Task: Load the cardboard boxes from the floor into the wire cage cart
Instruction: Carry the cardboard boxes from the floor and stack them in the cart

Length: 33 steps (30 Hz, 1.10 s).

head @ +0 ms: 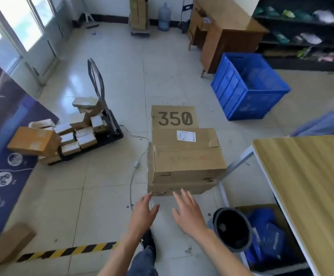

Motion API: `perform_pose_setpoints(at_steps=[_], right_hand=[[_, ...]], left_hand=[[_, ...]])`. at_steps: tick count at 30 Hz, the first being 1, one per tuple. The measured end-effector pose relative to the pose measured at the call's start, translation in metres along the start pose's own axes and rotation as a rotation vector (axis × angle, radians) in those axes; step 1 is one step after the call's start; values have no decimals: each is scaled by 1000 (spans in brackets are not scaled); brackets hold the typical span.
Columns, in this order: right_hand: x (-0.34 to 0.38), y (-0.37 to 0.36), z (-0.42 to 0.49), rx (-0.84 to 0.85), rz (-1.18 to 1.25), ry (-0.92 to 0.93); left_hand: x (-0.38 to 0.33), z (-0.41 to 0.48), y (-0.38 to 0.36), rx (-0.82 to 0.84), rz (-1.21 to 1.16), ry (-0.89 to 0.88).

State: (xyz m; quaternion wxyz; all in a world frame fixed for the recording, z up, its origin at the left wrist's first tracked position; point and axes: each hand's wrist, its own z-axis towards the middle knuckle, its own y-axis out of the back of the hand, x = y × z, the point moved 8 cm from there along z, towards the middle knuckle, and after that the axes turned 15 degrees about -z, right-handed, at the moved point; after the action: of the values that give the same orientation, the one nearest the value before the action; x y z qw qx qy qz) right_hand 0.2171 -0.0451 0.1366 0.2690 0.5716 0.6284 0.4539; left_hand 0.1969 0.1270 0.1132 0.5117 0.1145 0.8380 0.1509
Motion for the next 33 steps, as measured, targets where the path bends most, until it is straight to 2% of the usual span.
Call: perform_pose_setpoints(at_steps=[5,12,17,24,28,31,33], right_hand=[[-32,21,45,26,66,-75],[-103,57,108,-12,148,-159],[-178,73,181,23,137,-170],[-269,59,299,107,92,-175],[-304,47,349,155,31,-218],[-336,43,376,130,-25,-329],[-356,34,383,170,136,-450]], left_hand=[[-57,77,-50,141,89,-58],[-95,167,-93,208,199,-60],[-93,241,-87,84,210,22],[-49,323,-59,-158,179,266],[-23,345,-63,-177,-47,408],[-6,358,-68,-203,-192,480],[5,366,-70,-197,-225,530]])
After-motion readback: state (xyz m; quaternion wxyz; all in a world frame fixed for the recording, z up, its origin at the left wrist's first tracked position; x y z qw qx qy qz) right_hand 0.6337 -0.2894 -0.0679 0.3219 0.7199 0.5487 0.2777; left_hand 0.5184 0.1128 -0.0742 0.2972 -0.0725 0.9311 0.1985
